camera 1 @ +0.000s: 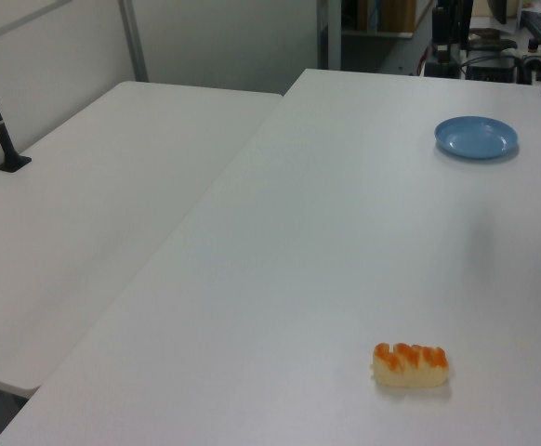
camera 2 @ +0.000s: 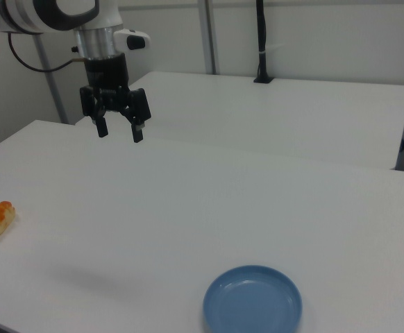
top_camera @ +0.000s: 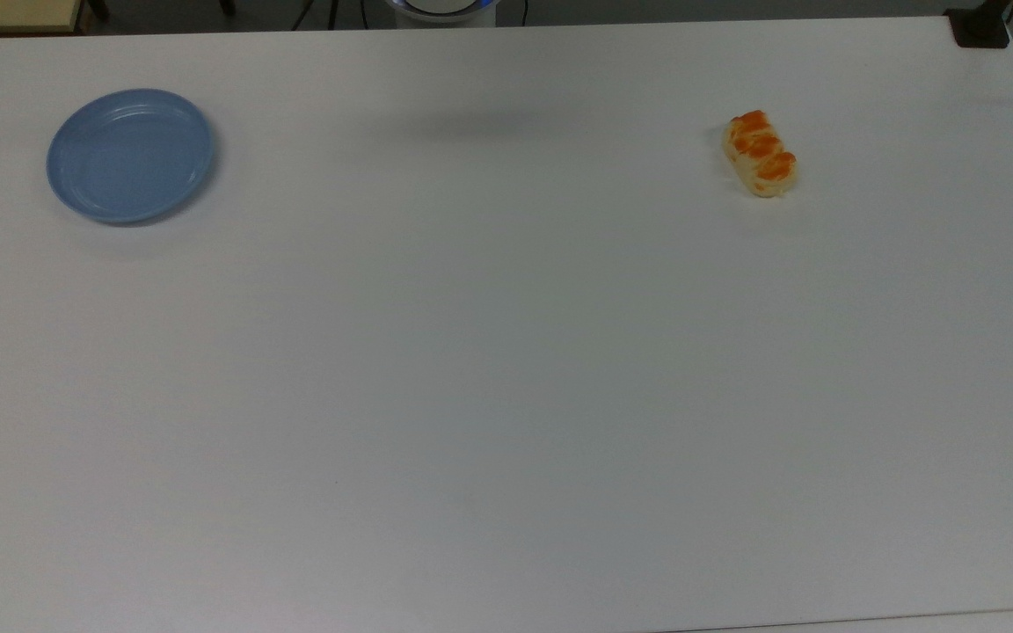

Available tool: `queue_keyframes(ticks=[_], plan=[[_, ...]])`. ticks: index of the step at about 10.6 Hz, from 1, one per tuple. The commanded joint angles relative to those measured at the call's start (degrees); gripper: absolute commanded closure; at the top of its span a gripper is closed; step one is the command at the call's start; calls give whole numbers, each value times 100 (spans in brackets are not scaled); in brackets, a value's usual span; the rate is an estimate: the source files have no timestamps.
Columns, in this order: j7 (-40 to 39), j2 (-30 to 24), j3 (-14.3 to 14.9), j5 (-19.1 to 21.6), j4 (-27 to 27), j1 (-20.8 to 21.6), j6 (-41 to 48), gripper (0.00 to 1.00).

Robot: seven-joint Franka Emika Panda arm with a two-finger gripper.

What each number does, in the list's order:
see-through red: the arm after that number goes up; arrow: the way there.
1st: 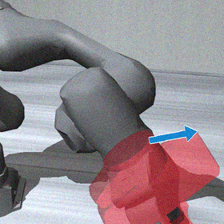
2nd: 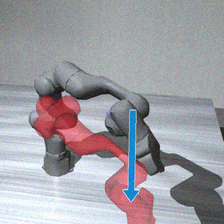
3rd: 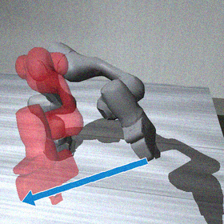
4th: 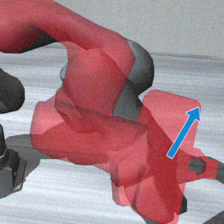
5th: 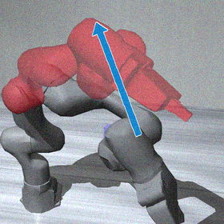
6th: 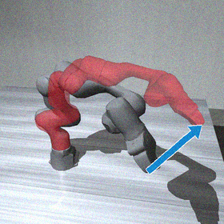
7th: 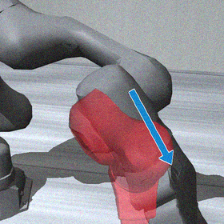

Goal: Put the bread onto the plate

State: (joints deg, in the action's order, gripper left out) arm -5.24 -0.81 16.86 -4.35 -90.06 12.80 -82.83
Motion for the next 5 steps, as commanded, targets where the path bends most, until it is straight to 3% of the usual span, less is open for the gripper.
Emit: queue_keyframes(ticks=[1, 5], plan=[[-13, -6, 54, 276, 41, 55, 100, 0], [-13, -33, 72, 277, 50, 20, 109, 0]])
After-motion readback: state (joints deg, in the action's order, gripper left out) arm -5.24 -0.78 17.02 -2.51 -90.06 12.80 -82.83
